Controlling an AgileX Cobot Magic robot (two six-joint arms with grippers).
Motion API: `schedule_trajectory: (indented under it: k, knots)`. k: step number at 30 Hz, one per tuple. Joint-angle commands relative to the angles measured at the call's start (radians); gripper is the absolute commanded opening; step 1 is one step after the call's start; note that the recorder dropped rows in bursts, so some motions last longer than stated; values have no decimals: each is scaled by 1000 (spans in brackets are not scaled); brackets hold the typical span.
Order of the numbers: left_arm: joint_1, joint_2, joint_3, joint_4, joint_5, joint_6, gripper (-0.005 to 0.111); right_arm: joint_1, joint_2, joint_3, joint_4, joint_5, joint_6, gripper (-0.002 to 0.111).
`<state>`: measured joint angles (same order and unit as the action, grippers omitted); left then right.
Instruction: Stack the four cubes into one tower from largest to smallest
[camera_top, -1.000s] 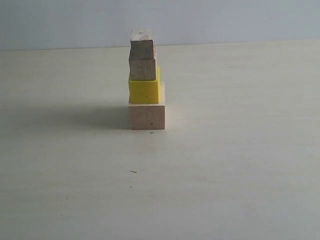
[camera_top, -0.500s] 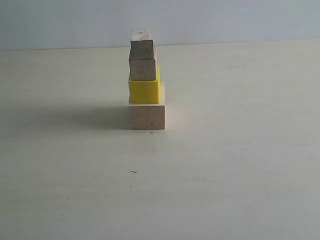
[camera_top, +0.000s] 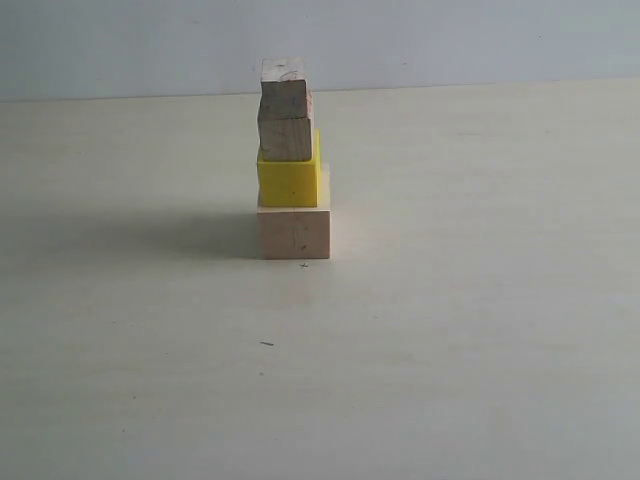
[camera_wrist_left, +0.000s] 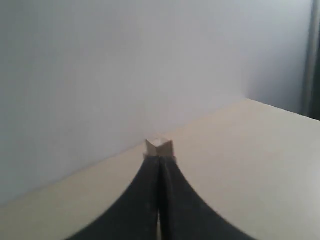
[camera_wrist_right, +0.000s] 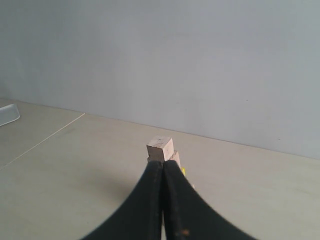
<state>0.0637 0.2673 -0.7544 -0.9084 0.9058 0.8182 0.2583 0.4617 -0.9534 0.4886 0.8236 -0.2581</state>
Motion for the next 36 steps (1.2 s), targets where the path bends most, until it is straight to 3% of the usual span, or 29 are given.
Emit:
schedule_trajectory:
  k: [1,6,10,20,23,29,31,36]
  knots:
    - [44,-144,111,6,-275,65,0,-2,-7,5,0,-2,-4,0]
    - [44,-253,412,0,-523,65,0,-2,-7,5,0,-2,-4,0]
    - [44,-253,580,-2,-594,65,0,-2,-7,5,0,-2,-4,0]
    - [44,-267,628,11,-591,42,0,-2,-7,5,0,-3,-4,0]
    - [44,-267,638,177,-589,-178,0,-2,-7,5,0,-3,-4,0]
    - [44,-267,641,686,-578,-771,0,-2,-7,5,0,-3,-4,0]
    - [44,-267,641,773,-578,-855,0,-2,-7,5,0,-3,-4,0]
    - [44,-267,698,782,-618,-906,0,-2,-7,5,0,-3,-4,0]
